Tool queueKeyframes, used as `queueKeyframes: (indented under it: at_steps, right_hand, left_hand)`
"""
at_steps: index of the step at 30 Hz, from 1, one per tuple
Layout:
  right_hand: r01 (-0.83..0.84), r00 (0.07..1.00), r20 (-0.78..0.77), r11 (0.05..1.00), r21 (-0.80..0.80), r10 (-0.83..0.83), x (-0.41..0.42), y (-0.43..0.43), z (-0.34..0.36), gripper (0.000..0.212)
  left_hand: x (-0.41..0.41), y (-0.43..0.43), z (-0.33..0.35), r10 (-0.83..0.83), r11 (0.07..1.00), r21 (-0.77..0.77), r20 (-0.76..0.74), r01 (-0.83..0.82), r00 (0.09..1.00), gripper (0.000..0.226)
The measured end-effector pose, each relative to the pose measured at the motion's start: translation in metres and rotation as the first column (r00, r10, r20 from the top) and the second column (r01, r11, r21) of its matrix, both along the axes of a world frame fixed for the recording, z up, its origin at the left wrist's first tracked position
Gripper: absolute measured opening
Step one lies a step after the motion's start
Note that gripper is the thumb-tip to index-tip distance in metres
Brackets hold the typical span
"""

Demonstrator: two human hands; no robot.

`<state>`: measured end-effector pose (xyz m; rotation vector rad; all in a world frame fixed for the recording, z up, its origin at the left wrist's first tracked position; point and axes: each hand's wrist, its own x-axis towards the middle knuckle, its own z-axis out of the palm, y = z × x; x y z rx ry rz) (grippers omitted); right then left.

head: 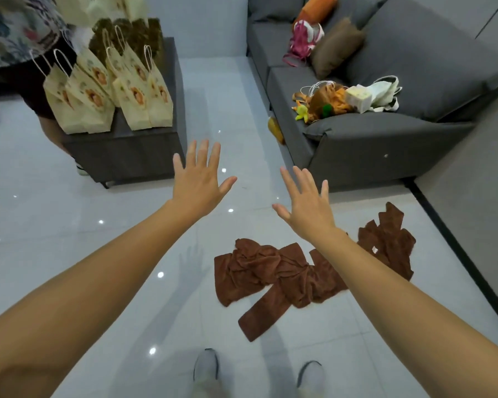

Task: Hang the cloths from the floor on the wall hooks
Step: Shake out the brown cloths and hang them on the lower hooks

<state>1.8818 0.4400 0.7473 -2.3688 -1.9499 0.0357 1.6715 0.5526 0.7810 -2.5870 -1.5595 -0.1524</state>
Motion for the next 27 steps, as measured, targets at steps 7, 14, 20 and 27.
queueKeyframes:
  at_steps: [7,14,20,27]
  right_hand:
    - [-0.099,0.995,0.030,0.995,-0.005,0.099,0.046,0.023,-0.124,0.078]
    - [-0.118,0.992,0.040,0.993,0.017,0.117,0.066,0.060,-0.316,0.078]
    - [-0.109,0.993,0.058,0.993,0.045,0.107,0.082,0.088,-0.464,0.078]
    - [-0.126,0.991,0.059,0.990,0.071,0.121,0.094,0.102,-0.585,0.078]
  left_hand:
    - [0.021,0.011,-0.119,0.118,0.992,0.029,0.048,-0.119,0.992,0.078]
    - [0.035,0.036,-0.306,0.142,0.987,0.060,0.069,-0.146,0.987,0.078]
    - [0.054,0.065,-0.456,0.131,0.987,0.081,0.086,-0.138,0.988,0.080]
    - [0.086,0.085,-0.584,0.086,0.992,0.081,0.092,-0.093,0.992,0.079]
